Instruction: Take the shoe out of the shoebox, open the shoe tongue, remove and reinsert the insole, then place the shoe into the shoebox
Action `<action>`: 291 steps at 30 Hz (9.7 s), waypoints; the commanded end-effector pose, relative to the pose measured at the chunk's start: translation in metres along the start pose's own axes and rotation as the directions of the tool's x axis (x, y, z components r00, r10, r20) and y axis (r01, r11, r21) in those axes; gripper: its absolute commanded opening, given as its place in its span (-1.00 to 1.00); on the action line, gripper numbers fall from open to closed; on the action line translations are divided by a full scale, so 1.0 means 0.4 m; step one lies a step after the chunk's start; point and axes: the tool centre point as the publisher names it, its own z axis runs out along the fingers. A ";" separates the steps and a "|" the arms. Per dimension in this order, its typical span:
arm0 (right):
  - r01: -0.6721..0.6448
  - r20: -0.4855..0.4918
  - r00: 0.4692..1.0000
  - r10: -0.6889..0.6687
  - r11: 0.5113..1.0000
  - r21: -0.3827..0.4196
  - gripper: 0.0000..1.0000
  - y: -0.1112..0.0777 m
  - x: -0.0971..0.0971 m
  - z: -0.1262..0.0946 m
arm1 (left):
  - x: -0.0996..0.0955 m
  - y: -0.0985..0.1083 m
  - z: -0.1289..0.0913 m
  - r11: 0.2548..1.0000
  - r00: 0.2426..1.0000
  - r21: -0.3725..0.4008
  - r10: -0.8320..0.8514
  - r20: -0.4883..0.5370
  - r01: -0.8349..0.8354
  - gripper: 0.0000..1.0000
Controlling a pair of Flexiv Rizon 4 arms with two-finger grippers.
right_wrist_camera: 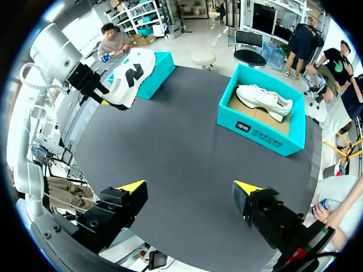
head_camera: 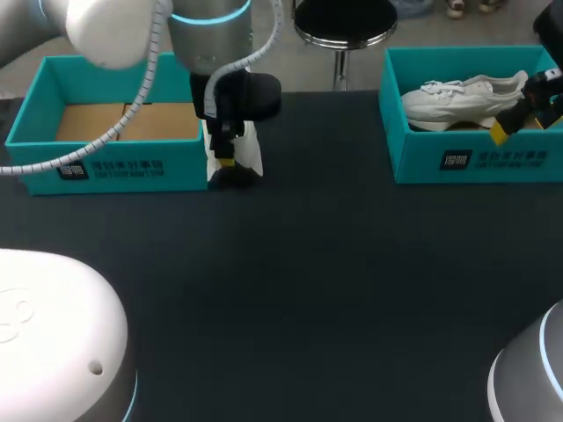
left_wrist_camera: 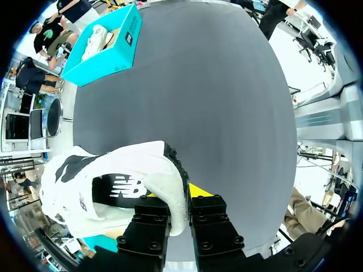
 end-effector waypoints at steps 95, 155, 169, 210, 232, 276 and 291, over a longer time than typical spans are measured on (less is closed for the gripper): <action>0.000 -0.001 1.000 0.000 1.000 0.005 1.00 0.005 -0.002 0.002 | -0.242 0.738 -0.040 0.910 0.911 -0.088 0.392 -0.131 -0.404 -1.00; 0.000 -0.001 1.000 0.000 1.000 0.005 1.00 0.005 -0.002 0.002 | -0.323 0.912 -0.052 0.232 0.264 -0.228 0.957 -0.122 -0.946 -1.00; 0.000 -0.001 1.000 0.000 1.000 0.005 1.00 0.005 -0.002 0.002 | -0.403 0.928 -0.063 -0.043 -0.013 -0.228 0.991 -0.130 -0.973 -1.00; 0.000 -0.001 1.000 0.000 1.000 0.005 1.00 0.005 -0.002 0.002 | -0.554 0.928 0.104 -0.027 0.000 -0.162 0.986 -0.164 -0.986 -1.00; 0.000 -0.001 1.000 0.000 1.000 0.005 1.00 0.005 -0.002 0.002 | -0.550 0.914 0.266 -0.034 -0.016 -0.102 0.985 -0.172 -0.994 -1.00; 0.000 -0.001 1.000 0.000 1.000 0.005 1.00 0.005 -0.002 0.002 | -0.516 0.938 0.456 -0.129 -0.114 -0.059 0.969 -0.218 -0.990 -0.93; 0.000 -0.001 1.000 0.000 1.000 0.005 1.00 0.005 -0.002 0.002 | -0.518 0.928 0.346 -0.105 -0.091 -0.126 0.989 -0.113 -0.986 1.00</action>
